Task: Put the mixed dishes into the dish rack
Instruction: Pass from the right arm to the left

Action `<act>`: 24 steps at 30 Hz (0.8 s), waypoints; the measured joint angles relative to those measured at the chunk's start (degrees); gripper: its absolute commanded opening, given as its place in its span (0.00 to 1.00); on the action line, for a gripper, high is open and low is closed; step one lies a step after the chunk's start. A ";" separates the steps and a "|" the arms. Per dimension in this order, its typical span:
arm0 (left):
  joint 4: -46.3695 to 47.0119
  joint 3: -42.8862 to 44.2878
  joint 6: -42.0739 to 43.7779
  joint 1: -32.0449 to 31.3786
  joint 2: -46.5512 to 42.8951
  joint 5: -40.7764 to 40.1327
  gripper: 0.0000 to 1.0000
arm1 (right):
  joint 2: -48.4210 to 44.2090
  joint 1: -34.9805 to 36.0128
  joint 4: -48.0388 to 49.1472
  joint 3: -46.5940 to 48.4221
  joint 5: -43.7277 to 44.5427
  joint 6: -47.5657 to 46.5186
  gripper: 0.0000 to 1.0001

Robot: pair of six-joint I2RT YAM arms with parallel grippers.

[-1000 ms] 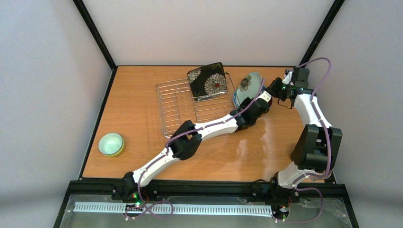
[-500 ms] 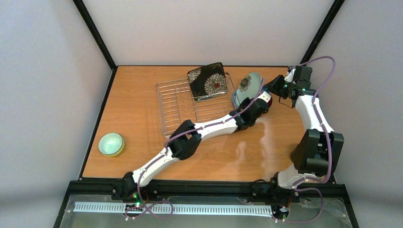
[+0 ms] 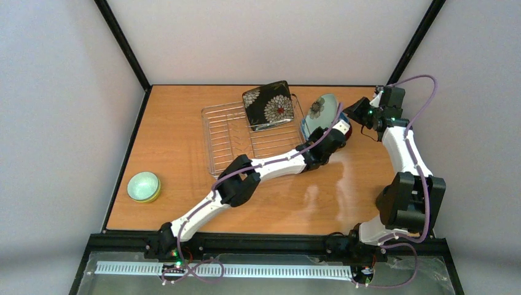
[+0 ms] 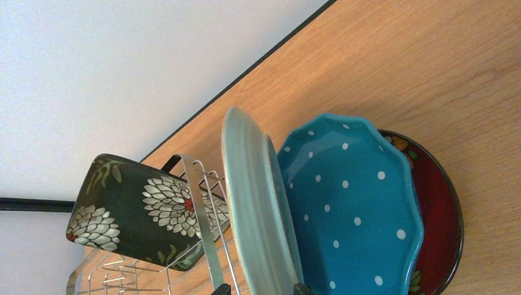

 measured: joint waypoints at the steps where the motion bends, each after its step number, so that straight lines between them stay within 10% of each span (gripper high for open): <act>1: 0.57 -0.48 0.22 0.00 -0.20 -0.02 0.00 | -0.26 0.00 0.22 -0.31 0.15 0.20 0.58; 24: 6.47 -3.85 4.46 0.02 -2.67 0.90 0.00 | -3.08 -0.79 3.50 -5.33 3.63 1.68 0.58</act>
